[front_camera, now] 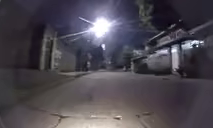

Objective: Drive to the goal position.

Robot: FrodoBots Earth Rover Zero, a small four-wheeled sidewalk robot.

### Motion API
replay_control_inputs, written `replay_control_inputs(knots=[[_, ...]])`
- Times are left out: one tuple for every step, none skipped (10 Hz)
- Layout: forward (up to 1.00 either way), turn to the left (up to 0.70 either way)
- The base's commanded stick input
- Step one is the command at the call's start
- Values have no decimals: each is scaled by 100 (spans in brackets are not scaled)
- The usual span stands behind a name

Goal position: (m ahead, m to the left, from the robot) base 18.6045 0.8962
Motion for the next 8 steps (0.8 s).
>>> replay_control_inputs(knots=[[100, 0], [100, 0], [100, 0], [100, 0], [100, 0], [100, -38], [100, -39], [100, -40]])
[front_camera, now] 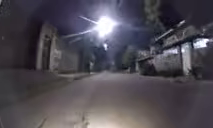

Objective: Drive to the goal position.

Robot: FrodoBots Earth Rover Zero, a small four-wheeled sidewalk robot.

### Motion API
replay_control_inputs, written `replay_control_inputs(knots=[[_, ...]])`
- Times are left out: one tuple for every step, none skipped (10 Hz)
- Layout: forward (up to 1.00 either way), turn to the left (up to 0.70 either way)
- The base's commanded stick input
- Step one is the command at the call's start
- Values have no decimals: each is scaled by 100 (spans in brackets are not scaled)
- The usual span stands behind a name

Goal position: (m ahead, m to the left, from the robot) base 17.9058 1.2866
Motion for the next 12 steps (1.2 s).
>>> replay_control_inputs(knots=[[100, -40], [100, -40], [100, -40], [100, -33], [100, -25], [100, -3], [100, 0], [100, 0], [100, 0], [100, 0], [100, 0], [100, 0]])
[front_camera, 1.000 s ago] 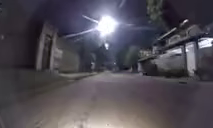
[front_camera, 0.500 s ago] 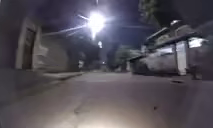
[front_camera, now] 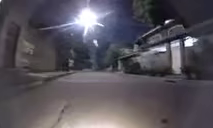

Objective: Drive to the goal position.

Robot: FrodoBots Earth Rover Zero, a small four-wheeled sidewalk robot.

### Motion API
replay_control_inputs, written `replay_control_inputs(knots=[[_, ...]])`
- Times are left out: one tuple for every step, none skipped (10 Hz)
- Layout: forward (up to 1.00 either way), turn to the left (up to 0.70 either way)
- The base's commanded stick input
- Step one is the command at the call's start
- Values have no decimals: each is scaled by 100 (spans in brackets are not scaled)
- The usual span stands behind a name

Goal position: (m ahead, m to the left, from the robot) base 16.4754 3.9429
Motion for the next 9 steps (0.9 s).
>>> replay_control_inputs(knots=[[100, 0], [100, 0], [100, 0], [100, 0], [100, 0], [100, 0], [100, 0], [100, 0], [100, 0]])
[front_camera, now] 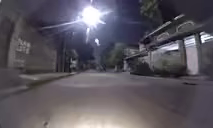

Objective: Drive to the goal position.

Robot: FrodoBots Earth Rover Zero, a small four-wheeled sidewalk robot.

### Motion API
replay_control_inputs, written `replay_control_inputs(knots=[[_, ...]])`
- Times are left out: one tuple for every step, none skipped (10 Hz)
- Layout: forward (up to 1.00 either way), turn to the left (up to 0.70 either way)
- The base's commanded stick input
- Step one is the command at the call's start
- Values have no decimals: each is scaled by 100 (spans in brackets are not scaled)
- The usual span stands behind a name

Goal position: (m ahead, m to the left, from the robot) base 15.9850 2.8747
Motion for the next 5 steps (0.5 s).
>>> replay_control_inputs(knots=[[100, 0], [100, 0], [100, 0], [100, 0], [100, 0]])
